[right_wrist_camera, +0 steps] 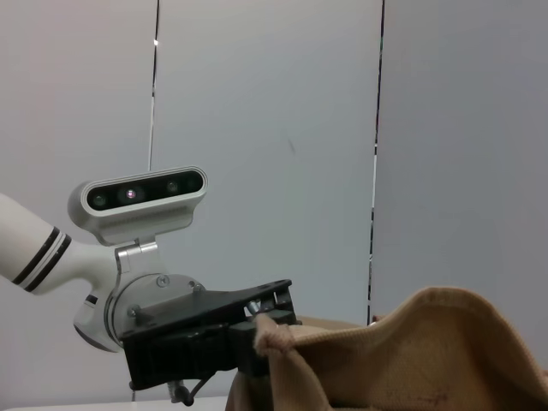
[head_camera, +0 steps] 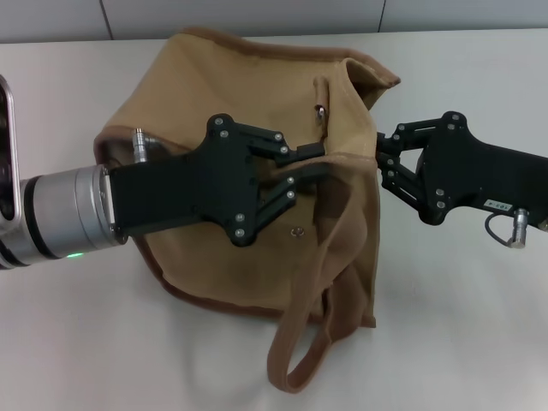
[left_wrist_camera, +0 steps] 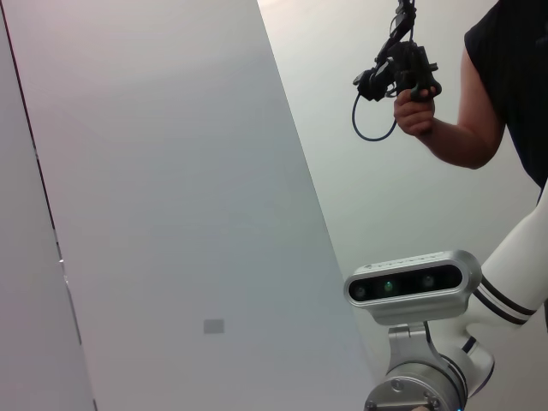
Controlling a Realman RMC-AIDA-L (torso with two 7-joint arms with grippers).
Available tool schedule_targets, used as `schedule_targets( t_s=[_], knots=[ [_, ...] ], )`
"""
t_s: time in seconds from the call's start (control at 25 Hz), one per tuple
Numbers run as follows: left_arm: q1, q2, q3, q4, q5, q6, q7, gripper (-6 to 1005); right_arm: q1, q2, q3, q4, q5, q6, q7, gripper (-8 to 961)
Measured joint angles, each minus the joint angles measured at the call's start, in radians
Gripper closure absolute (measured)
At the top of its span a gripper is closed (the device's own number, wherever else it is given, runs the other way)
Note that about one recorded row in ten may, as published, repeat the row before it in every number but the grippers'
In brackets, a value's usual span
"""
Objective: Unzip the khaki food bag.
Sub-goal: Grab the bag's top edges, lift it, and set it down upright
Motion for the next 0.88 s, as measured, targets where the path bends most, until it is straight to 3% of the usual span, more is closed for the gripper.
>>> schedule_targets(
  t_s=[0.88],
  knots=[
    [0.007, 0.003, -0.012, 0.000, -0.088, 0.010, 0.000, 911, -0.019, -0.003, 0.004, 0.061, 0.000, 0.025, -0.053, 863]
  ],
)
